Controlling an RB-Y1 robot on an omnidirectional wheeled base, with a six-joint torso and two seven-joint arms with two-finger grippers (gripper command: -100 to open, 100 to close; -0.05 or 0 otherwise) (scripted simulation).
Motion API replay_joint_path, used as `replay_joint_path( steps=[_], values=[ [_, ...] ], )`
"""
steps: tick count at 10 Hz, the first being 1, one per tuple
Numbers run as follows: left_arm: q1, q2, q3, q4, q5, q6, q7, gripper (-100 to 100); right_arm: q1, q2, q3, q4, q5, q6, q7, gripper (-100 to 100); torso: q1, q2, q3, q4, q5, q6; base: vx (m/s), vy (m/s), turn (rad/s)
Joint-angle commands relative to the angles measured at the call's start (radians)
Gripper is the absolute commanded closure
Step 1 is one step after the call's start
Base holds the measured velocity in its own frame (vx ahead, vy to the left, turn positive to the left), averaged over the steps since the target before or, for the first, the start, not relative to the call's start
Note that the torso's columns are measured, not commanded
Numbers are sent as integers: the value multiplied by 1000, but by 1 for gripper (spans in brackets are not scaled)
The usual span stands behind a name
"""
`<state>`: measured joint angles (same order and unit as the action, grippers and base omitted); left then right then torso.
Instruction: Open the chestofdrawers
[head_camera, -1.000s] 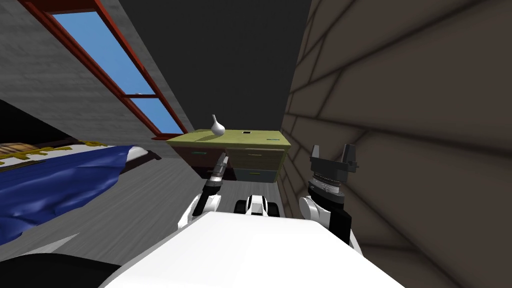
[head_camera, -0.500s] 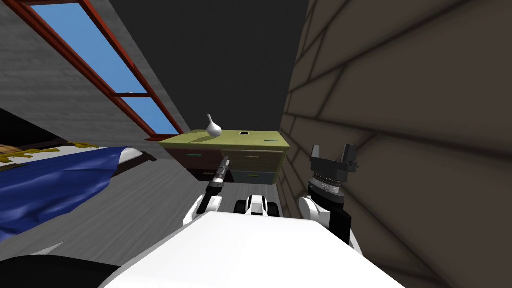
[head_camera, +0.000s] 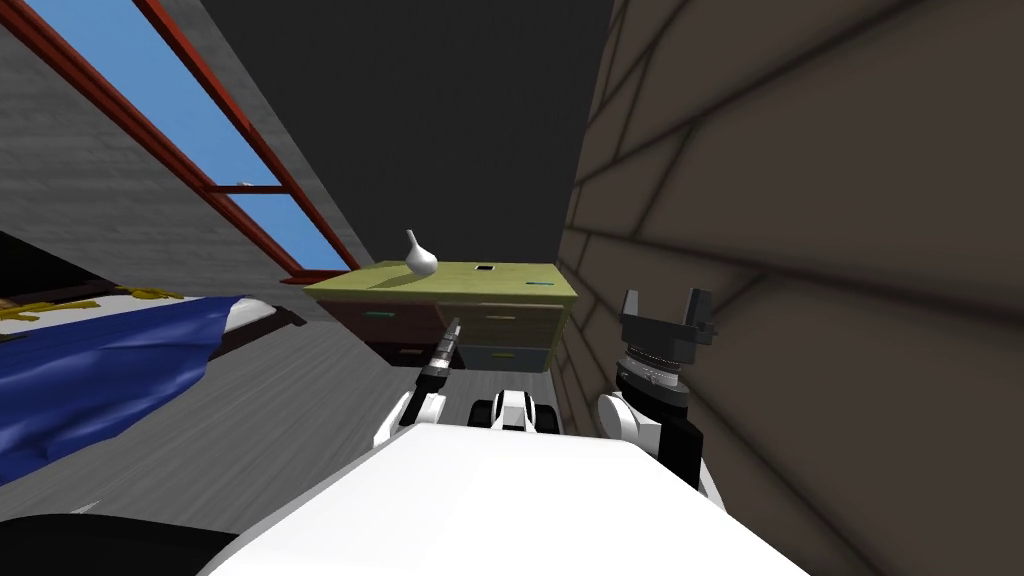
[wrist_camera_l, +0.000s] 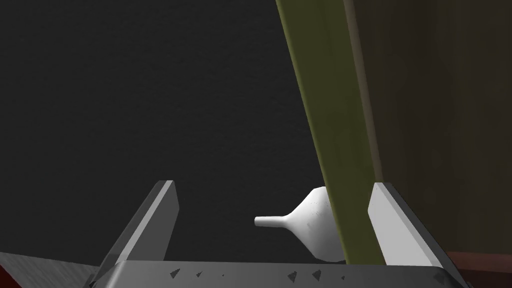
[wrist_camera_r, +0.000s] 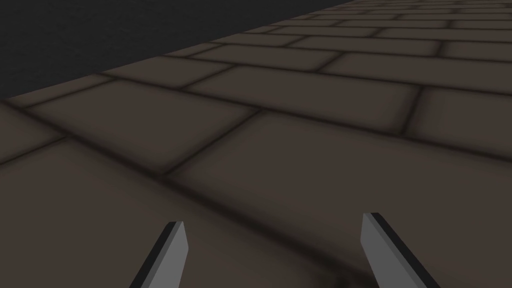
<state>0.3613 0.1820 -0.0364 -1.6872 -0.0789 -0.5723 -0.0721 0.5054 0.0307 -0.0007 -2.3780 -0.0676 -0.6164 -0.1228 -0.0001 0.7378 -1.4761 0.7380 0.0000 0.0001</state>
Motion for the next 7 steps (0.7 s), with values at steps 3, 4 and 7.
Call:
replay_joint_path(
  steps=[3, 4, 7],
  values=[
    [-28, -23, 0, 125, -11, -11, -16, -100, 0, 0, 0, 0, 0, 0, 0, 0, 0, -1, -1, 0, 0, 0, 82, -39, -17],
    [-36, -29, 0, 153, -12, -13, -19, -100, 0, 0, 0, 0, 0, 0, 0, 0, 1, 0, 0, 0, 0, 0, 73, -44, -19],
    [-57, -51, 1, 235, -18, -18, -27, -100, 0, 0, 0, 0, 0, 0, 0, 0, 0, 1, 0, 0, 0, 0, 67, -40, -19]
  ],
)
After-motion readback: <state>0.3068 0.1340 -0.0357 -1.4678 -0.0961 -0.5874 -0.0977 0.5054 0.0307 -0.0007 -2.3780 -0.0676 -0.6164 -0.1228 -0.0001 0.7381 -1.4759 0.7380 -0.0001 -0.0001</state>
